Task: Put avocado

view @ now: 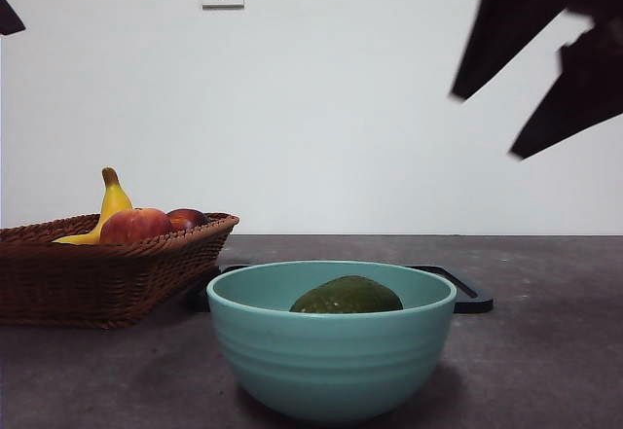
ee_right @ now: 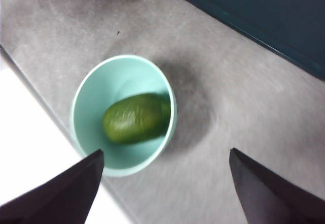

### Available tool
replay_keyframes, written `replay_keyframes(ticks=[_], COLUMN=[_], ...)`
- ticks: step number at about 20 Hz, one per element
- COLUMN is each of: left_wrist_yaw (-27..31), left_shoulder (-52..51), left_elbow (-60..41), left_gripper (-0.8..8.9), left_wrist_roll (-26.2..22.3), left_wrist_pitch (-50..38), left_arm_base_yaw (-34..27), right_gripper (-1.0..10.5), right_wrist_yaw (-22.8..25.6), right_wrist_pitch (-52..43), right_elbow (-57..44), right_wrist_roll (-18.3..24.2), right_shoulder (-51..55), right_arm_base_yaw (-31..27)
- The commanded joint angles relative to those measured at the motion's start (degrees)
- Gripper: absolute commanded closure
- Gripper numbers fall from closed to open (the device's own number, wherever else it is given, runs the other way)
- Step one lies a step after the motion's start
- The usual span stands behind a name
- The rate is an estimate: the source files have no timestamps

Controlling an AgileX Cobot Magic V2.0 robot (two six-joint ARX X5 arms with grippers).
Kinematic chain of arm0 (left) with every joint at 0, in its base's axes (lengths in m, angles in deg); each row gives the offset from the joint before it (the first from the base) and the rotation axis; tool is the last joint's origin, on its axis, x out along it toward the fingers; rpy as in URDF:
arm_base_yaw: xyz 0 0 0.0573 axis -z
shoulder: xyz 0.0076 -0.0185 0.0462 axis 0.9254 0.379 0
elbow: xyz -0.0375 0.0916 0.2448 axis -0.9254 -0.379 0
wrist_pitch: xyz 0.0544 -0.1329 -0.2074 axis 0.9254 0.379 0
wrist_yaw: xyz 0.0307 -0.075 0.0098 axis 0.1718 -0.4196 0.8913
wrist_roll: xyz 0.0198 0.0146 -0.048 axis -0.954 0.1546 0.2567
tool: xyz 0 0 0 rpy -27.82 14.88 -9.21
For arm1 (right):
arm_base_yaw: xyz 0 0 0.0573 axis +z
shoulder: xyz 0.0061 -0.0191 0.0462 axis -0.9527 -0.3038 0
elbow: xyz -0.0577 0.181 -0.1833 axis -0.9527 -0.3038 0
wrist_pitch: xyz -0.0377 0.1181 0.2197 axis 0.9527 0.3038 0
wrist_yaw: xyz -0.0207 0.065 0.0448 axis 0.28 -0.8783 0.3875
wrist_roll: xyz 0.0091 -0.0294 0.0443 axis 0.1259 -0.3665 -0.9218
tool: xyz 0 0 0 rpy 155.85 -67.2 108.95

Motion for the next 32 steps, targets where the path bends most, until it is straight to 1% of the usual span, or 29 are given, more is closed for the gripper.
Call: replay_keyframes(ticks=[1, 3, 5, 6, 9, 11, 14, 15, 17, 20, 21, 24, 28, 30, 32], left_wrist_yaw=[-0.33, -0.33, -0.35, -0.33, -0.35, -0.33, -0.33, -0.33, -0.33, -0.33, -0.33, -0.33, -0.33, -0.33, -0.33], left_shoulder=[0.28, 0.31, 0.28, 0.31, 0.31, 0.31, 0.31, 0.28, 0.31, 0.31, 0.31, 0.31, 0.31, 0.31, 0.31], left_elbow=[0.52, 0.50, 0.50, 0.52, 0.50, 0.52, 0.50, 0.50, 0.50, 0.50, 0.50, 0.50, 0.50, 0.50, 0.50], left_gripper=[4.41, 4.41, 4.41, 4.41, 4.41, 4.41, 4.41, 4.41, 4.41, 4.41, 4.41, 4.41, 4.41, 4.41, 4.41], left_wrist_roll=[-0.76, -0.76, -0.76, -0.76, -0.76, -0.76, -0.76, -0.76, -0.76, -0.76, -0.76, -0.76, -0.76, -0.76, -0.76], left_wrist_pitch=[-0.37, -0.39, -0.44, -0.44, -0.42, -0.42, -0.44, -0.44, -0.44, -0.42, -0.44, -0.44, -0.55, -0.63, -0.63], left_arm_base_yaw=[0.33, 0.33, 0.33, 0.33, 0.33, 0.33, 0.33, 0.33, 0.33, 0.33, 0.33, 0.33, 0.33, 0.33, 0.33], right_gripper=[5.5, 5.5, 5.9, 5.9, 6.0, 6.0, 6.0, 6.2, 6.9, 7.1, 7.3, 7.6, 8.6, 9.3, 9.3], right_wrist_yaw=[3.21, 4.87, 5.49, 6.32, 9.99, 10.36, 12.72, 12.81, 12.96, 14.05, 14.16, 13.99, 13.84, 13.60, 13.40], right_wrist_pitch=[-2.93, -4.79, -6.88, -8.28, -11.56, -12.46, -13.73, -14.10, -15.26, -16.44, -16.52, -16.50, -16.57, -16.52, -16.55], right_elbow=[0.85, 0.85, 0.85, 0.85, 0.85, 0.85, 0.85, 0.85, 0.85, 0.85, 0.85, 0.85, 0.85, 0.83, 0.85], right_wrist_roll=[-0.70, -0.70, -0.70, -0.74, -0.90, -0.90, -0.90, -0.90, -0.92, -1.14, -1.11, -1.11, -1.07, -1.07, -1.11], right_shoulder=[-4.13, -7.37, -10.01, -11.23, -14.25, -16.09, -18.40, -19.10, -20.44, -21.84, -22.43, -23.71, -24.22, -24.22, -24.20], right_arm_base_yaw=[2.40, 4.13, 5.68, 6.56, 8.87, 9.70, 10.84, 11.02, 11.37, 11.80, 11.80, 11.80, 12.41, 12.66, 13.09])
